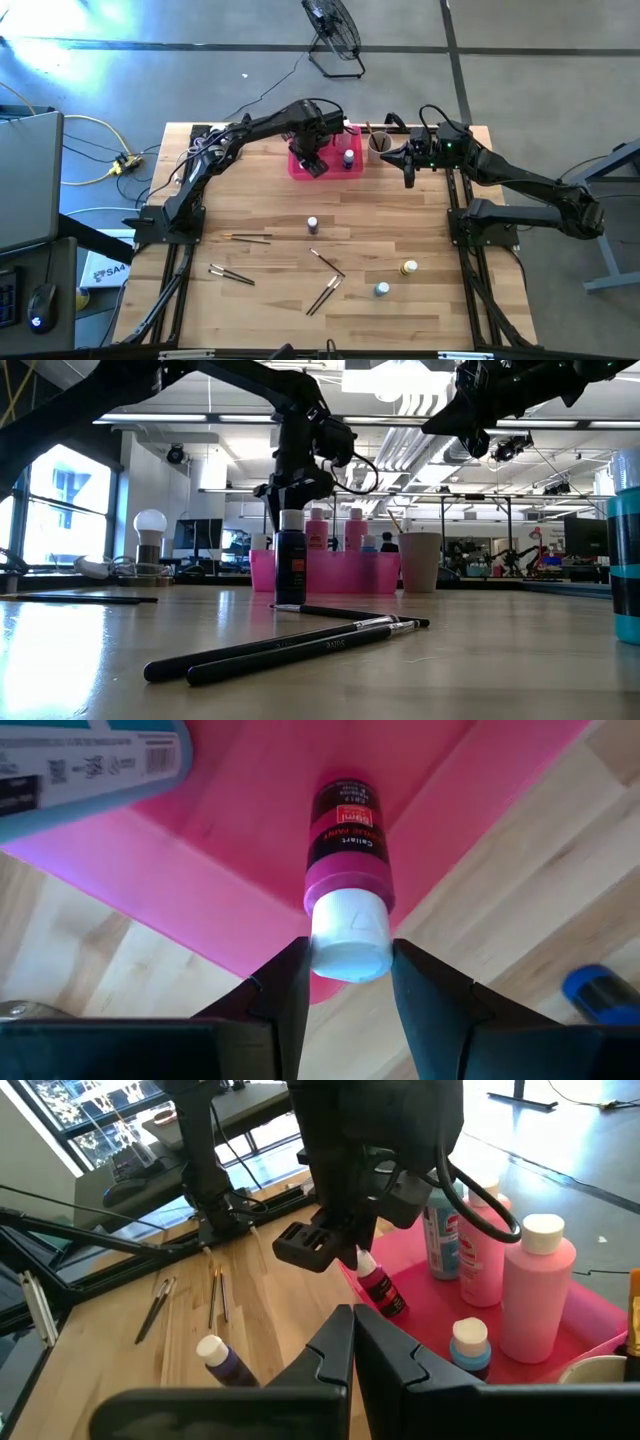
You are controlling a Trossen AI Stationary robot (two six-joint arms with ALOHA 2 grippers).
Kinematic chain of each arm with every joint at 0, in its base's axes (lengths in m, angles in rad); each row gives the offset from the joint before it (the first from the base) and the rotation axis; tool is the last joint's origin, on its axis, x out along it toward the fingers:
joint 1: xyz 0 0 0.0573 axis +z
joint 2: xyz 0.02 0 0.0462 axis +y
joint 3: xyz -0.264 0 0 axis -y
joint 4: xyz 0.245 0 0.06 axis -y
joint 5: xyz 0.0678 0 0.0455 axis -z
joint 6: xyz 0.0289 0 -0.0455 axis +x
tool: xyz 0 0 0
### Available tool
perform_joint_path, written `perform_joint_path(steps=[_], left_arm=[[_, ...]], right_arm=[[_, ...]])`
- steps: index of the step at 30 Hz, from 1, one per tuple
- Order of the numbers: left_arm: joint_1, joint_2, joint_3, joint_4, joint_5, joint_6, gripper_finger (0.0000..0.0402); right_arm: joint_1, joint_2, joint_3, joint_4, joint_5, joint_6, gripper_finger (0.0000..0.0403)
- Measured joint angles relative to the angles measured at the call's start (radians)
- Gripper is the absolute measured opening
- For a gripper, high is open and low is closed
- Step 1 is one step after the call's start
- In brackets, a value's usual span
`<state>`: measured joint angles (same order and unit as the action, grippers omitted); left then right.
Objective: Pick & Place Paint Supplies
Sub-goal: Put the small pink paint bottle into the pink bin
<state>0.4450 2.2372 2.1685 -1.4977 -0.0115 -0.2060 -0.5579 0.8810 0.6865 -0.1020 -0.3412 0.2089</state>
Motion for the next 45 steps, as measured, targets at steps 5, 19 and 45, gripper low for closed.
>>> perform_joint_path(steps=[5,19,45], left_arm=[[-0.007,0.0,0.0,0.005,0.001,-0.007,0.0132],[-0.006,0.0,0.0,-0.054,-0.004,-0.024,0.0131],[0.027,-0.001,0.0,-0.073,-0.005,0.046,0.0115]], right_arm=[[0.0,0.0,0.0,0.0,-0.002,0.0,0.0004],[0.0,0.0,0.0,0.0,-0.007,-0.002,0.0004],[0.0,0.0,0.0,0.0,-0.003,-0.023,0.0004]])
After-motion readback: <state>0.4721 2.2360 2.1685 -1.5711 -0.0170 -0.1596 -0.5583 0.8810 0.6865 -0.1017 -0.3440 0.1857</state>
